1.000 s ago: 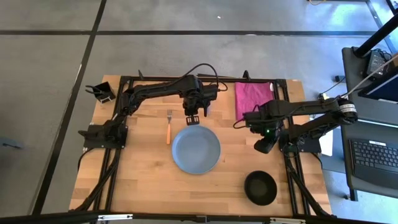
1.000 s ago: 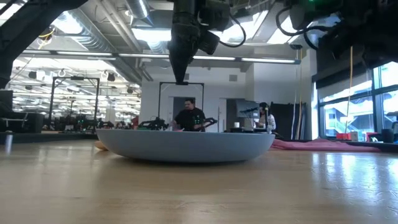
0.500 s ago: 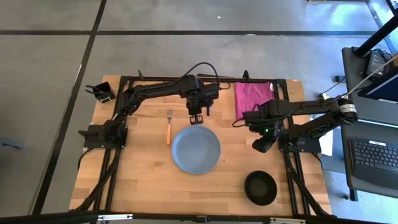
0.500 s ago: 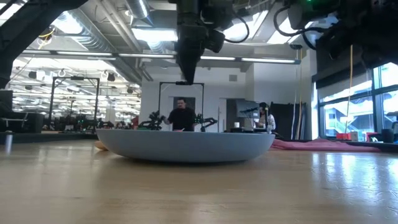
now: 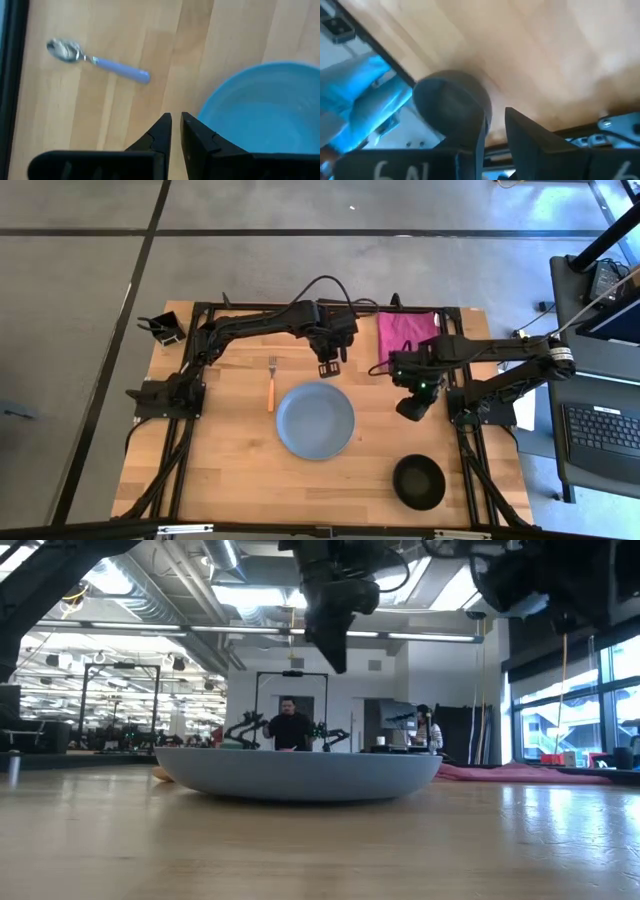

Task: Set table place
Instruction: Put the black bowl on top of the blue plate

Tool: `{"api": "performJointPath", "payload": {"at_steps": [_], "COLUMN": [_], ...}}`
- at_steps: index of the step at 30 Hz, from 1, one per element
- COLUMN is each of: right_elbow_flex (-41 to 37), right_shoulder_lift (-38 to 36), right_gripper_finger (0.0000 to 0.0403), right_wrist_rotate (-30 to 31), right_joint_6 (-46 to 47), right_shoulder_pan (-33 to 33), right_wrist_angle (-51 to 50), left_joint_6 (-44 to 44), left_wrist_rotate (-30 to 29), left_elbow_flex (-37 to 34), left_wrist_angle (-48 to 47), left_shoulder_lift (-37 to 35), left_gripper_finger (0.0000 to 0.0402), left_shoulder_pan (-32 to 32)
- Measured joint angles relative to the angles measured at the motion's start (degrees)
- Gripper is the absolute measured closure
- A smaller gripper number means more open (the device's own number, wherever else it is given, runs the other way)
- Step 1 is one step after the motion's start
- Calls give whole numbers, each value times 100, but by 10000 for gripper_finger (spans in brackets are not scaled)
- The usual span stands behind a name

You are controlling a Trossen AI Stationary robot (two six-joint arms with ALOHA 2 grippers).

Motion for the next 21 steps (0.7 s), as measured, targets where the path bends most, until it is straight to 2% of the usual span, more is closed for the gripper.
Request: {"api": "performJointPath", "payload": {"at_steps": [3,6,16,21], "right_elbow_flex": [277,508,575,575], "right_shoulder_lift": [0,0,0,0], "right_gripper_finger": [324,309,170,142], "right_wrist_rotate": [496,720,728,665], "right_joint_6": [-81,-188,-427,7], "right_shoulder_pan": [0,-2,156,469], "right_wrist_angle": [-132,-124,39,-245], "left_joint_6": [-2,-2,-2,-2], "left_wrist_rotate": [0,0,0,0], "left_elbow_flex": [0,0,-1,0], "left_wrist_angle": [247,468,1005,1155], "left_shoulder_lift": [0,0,0,0], "left_gripper_finger": [369,369,369,369], "left_shoulder_pan": [-1,-1,-1,0]}}
